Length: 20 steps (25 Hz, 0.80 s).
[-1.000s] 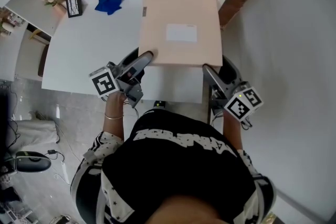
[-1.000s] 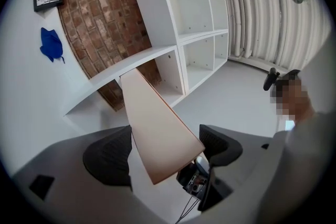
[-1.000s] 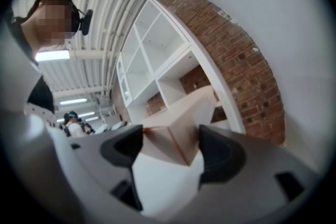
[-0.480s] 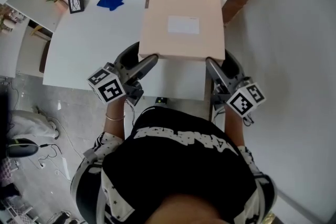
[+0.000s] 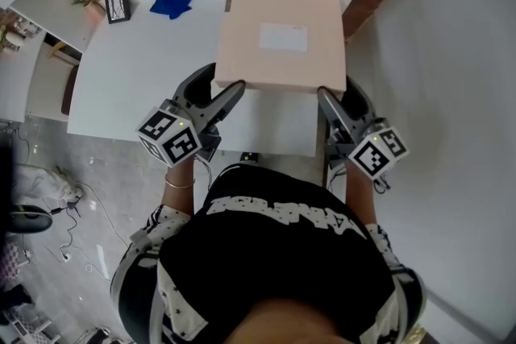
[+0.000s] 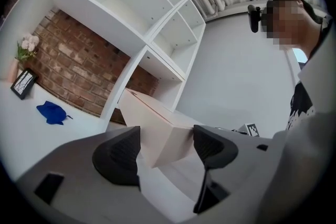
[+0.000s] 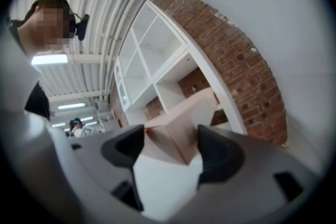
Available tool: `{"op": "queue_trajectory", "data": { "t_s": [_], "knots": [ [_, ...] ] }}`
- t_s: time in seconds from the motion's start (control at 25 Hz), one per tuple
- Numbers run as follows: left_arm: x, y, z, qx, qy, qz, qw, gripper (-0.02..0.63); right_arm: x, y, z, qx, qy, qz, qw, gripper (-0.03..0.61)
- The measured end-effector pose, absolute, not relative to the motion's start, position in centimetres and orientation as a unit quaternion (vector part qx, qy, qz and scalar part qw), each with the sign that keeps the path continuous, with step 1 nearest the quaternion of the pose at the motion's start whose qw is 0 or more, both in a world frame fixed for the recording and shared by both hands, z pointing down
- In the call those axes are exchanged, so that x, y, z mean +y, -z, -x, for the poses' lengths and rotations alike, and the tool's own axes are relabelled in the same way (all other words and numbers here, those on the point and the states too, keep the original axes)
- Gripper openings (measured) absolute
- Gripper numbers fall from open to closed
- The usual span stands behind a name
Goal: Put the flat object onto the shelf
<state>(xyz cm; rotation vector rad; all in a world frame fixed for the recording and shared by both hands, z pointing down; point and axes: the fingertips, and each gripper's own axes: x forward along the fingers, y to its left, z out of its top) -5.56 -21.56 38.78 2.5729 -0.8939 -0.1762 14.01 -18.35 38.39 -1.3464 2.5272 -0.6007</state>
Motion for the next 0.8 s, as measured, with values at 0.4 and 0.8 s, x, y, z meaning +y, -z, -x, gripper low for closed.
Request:
{"op": "queue_trajectory", "data": {
  "t_s": [0.4, 0.8],
  "knots": [
    [-23.3, -38.0, 5.4, -0.326, 0.060, -0.923, 0.194, 0.333, -19.0, -37.8, -14.6, 0.849, 0.195, 0.476, 0.122, 0.281],
    [-25.6, -37.8, 5.0, -0.327, 0.054, -0.922, 0.200, 0.330, -21.0, -37.6, -15.2, 0.843, 0.171, 0.499, 0.106, 0.244]
  ]
}}
